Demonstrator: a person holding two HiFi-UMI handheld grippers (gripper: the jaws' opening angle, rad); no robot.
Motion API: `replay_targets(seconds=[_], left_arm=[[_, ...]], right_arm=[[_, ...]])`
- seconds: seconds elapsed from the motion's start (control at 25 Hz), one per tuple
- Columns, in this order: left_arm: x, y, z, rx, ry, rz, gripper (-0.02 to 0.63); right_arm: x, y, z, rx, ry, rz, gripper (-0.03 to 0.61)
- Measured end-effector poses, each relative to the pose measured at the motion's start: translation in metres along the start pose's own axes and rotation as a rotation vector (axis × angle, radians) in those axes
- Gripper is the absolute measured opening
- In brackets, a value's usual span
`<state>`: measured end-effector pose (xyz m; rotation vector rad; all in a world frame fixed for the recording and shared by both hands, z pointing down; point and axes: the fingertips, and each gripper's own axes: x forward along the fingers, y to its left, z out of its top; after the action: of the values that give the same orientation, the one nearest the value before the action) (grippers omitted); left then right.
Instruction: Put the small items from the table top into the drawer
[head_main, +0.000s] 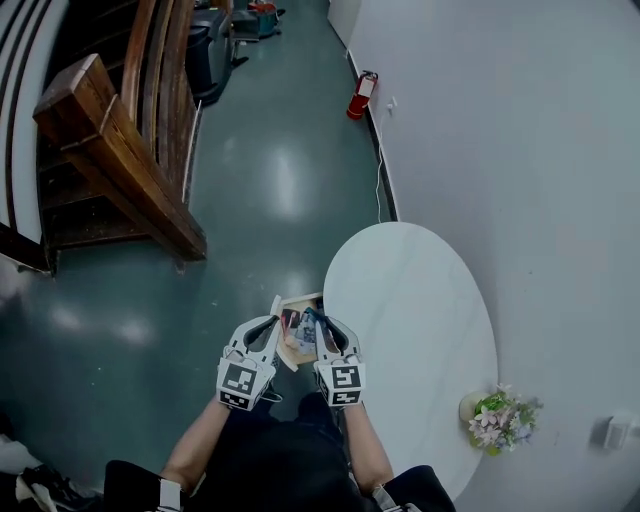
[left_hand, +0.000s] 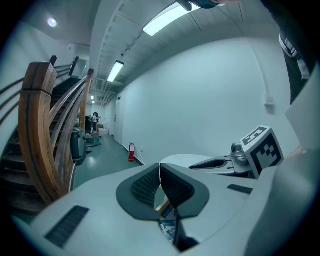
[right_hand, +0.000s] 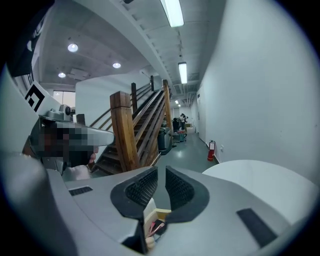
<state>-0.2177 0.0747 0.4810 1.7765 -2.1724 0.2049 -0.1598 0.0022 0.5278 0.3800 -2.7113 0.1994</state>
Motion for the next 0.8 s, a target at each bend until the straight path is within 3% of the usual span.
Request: replay_targets(seconds=[0.48, 0.8], left_arm=[[-0.011, -0.014, 0.053, 0.057, -0.076, -0.035, 0.020], [-0.027, -0.021, 0.064, 0.092, -0.101, -0.061, 0.020]], right_arm=[[-0.040, -0.011, 0.056, -0.010, -0.128, -0.075, 0.038], [-0.062, -0.005, 0.066, 0.005, -0.175, -0.094, 0.038]])
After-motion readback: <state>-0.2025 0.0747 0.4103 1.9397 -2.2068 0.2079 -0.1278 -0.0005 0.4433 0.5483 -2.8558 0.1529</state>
